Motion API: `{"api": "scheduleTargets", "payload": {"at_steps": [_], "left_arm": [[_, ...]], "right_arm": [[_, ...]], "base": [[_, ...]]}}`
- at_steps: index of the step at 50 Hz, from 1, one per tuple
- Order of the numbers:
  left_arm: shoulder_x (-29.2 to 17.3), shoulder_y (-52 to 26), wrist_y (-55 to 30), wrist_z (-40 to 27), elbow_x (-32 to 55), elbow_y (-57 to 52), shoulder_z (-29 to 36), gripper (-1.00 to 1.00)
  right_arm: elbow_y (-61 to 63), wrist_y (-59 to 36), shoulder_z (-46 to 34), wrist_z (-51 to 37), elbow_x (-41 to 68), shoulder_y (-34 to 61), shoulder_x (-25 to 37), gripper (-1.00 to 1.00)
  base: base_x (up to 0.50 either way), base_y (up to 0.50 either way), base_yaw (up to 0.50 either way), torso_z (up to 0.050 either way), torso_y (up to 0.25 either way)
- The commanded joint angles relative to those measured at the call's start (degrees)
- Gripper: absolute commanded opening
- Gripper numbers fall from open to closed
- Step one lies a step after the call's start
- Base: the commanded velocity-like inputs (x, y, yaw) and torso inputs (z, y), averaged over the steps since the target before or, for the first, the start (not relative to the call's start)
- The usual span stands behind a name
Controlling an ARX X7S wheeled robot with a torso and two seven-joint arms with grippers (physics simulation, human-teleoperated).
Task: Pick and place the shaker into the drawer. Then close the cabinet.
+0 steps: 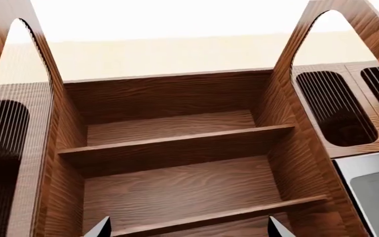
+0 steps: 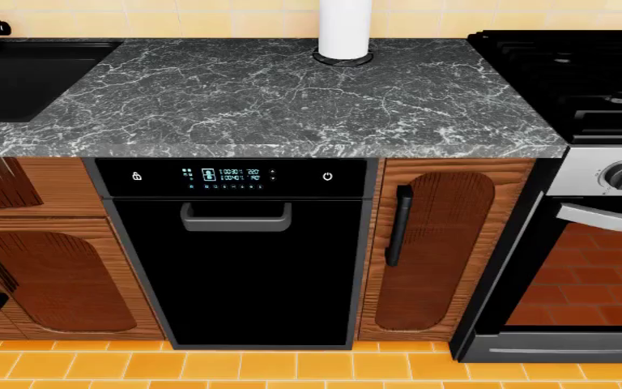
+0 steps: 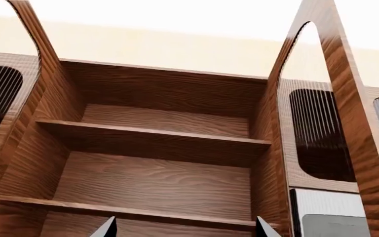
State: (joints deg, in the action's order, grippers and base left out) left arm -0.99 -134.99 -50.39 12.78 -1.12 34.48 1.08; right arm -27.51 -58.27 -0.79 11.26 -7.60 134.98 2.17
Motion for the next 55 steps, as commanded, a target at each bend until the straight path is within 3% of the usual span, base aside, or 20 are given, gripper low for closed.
{"api": "scheduleTargets", "payload": {"at_steps": [1,19,55], "left_arm": [[0.2,0.0,-2.0,2.9,-2.7,1.2,-0.4,1.0],[0.7,0.0,-3.2,4.9,-6.2,0.4,-0.2,1.0],[0.8,0.0,-4.2,5.3,-6.8,0.3,0.1,1.0]], "right_arm": [[-0.5,-1.8,0.2,1.5,0.2,0.0,-0.3,1.0],[-0.1,-2.6,-0.3,6.0,-6.5,0.0,-1.2,1.0],[0.9,-3.5,-0.2,8.2,-7.4,0.0,-1.0,1.0]], "base": [[0.0,0.0,0.0,0.0,0.0],[0.02,0.0,0.0,0.0,0.0],[0.5,0.0,0.0,0.0,0.0]]}}
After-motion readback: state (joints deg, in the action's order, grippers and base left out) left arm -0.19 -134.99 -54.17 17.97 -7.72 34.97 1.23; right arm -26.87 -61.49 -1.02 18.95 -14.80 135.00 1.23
